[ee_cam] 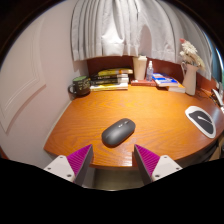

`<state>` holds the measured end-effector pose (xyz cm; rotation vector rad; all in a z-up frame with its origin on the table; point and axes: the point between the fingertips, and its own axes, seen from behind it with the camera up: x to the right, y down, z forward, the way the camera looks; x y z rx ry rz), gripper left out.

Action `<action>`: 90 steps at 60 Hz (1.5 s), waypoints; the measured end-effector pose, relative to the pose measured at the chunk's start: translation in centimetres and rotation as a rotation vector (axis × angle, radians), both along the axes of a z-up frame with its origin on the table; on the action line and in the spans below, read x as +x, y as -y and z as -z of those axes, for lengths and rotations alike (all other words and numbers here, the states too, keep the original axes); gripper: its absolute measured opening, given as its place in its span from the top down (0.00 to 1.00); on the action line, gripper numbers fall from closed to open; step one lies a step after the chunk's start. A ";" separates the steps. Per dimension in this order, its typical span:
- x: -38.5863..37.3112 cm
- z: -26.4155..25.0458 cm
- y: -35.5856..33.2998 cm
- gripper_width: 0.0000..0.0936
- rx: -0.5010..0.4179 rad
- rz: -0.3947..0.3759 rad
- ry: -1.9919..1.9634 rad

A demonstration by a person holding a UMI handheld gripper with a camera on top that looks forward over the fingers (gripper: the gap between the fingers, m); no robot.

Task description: Arrange mouse

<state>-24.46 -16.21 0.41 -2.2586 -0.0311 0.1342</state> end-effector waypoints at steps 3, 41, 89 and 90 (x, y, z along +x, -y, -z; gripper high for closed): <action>-0.5 0.6 -1.6 0.11 -0.006 0.001 0.016; -1.8 2.0 -11.0 0.53 -0.060 0.022 0.071; 28.7 -25.8 -14.7 0.60 0.258 0.039 0.192; 29.9 -26.1 -14.5 0.60 0.266 0.051 0.198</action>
